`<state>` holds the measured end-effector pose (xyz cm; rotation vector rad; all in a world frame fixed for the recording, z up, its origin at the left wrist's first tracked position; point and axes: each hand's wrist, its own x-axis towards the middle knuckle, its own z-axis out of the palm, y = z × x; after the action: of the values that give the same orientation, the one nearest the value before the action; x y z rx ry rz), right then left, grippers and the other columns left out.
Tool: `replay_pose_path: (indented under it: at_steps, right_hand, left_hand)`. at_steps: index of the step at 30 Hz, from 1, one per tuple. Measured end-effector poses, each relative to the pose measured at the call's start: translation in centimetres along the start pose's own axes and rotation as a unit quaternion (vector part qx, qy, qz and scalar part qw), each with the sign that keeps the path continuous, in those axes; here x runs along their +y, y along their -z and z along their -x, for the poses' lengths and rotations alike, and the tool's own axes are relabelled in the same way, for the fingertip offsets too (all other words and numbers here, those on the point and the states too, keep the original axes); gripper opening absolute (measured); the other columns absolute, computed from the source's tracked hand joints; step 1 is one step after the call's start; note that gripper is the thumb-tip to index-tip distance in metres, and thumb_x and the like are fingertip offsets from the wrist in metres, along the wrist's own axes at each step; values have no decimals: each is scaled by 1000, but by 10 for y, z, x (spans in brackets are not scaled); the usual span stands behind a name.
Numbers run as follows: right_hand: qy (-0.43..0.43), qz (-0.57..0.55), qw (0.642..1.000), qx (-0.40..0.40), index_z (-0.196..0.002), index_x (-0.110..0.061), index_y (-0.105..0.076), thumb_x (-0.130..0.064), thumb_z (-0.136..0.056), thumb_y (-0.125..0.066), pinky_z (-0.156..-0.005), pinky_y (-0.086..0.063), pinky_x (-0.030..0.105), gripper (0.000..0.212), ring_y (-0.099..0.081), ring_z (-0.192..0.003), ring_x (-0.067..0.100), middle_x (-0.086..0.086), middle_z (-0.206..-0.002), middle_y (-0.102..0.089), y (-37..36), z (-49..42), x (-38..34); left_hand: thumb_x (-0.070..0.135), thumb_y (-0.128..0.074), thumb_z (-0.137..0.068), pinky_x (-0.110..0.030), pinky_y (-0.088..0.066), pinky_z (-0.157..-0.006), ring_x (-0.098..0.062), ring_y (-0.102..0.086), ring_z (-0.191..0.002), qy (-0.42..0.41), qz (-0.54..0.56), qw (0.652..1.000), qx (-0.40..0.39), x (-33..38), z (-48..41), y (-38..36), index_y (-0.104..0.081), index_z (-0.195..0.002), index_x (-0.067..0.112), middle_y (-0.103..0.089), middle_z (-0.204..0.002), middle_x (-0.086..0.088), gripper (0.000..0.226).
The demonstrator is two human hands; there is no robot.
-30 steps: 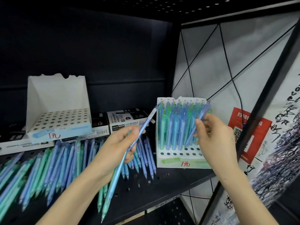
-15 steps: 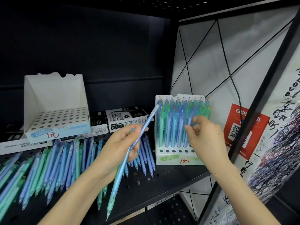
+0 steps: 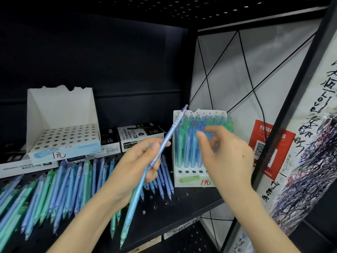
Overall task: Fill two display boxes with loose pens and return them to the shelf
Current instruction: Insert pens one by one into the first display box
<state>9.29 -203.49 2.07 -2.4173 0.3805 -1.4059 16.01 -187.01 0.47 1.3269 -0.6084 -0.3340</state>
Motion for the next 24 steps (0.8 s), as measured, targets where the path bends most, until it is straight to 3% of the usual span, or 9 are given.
replay_pose_path:
  at_steps: [2, 5, 6, 8, 10, 11, 14, 17, 24]
  right_hand:
    - [-50, -145, 984, -95, -94, -18, -67, -41, -88, -55, -47, -36, 23, 27, -45, -46, 8, -5, -52, -53, -2, -3, -20]
    - [-177, -367, 881, -241, -76, -8, -64, -32, -92, -55, -46, -32, 23, 30, -38, -47, 11, -1, -54, -52, -6, -10, -33]
    - [-212, -421, 845, -253, -73, -5, -62, -28, -91, -56, -44, -31, 22, 30, -37, -46, 11, -1, -53, -52, -5, -12, -34]
    - [-239, -473, 816, -229, -73, -5, -62, -25, -90, -58, -42, -34, 20, 26, -40, -46, 11, -2, -53, -52, 2, -15, -30]
    - [-216, -477, 838, -153, -78, -9, -64, -23, -88, -59, -45, -42, 18, 18, -48, -49, 10, -3, -58, -57, 16, -21, -19]
    - [-192, -442, 870, -105, -79, -12, -65, -24, -88, -61, -48, -47, 20, 15, -53, -52, 9, -4, -61, -61, 23, -25, -9]
    - [-123, -204, 971, 3, -75, -23, -64, -39, -82, -65, -62, -55, 45, 17, -64, -59, 14, -5, -66, -66, 32, -31, 30]
    - [-128, -127, 984, -1, -75, -24, -63, -38, -82, -66, -65, -55, 50, 16, -66, -62, 19, -5, -68, -66, 25, -28, 54]
    - [-165, -142, 975, -32, -80, -12, -67, -25, -84, -67, -63, -57, 35, 14, -63, -55, 5, -3, -65, -65, 7, -16, 61]
  left_hand:
    - [35, -52, -84, -16, -33, -41, -6, -34, -41, -4, -12, 1000, -28, 1, 1, -2, -69, -102, 18, -42, -54, 1, 29]
    - [36, -51, -84, -17, -32, -41, -8, -34, -41, -3, -15, 998, -60, 2, 4, -2, -70, -96, 22, -44, -54, 0, 27]
    - [36, -50, -85, -18, -31, -41, -8, -33, -41, -1, -10, 998, -62, 2, 5, -2, -70, -97, 21, -43, -54, 0, 28]
    - [34, -47, -87, -18, -30, -40, -8, -32, -40, 2, 5, 999, -52, 1, 5, -2, -66, -100, 14, -41, -53, 0, 31]
    - [31, -43, -92, -19, -29, -39, -9, -30, -40, 0, 8, 1000, -25, -2, 5, -1, -63, -102, 10, -39, -52, 0, 31]
    - [29, -41, -95, -19, -29, -39, -9, -29, -40, 1, 7, 1000, -9, -3, 4, 0, -62, -102, 9, -38, -51, 0, 31]
    - [25, -38, -99, -18, -25, -35, -9, -27, -37, 20, 36, 998, 44, -8, 0, 2, -58, -95, 3, -34, -48, 1, 30]
    - [20, -35, -98, -17, -22, -32, -9, -24, -34, 50, 101, 991, 70, -11, -5, 4, -53, -80, 5, -32, -45, 0, 30]
    - [15, -32, -96, -15, -22, -32, -9, -23, -33, 74, 130, 980, 134, -13, -5, 2, -46, -69, 10, -30, -46, 0, 30]
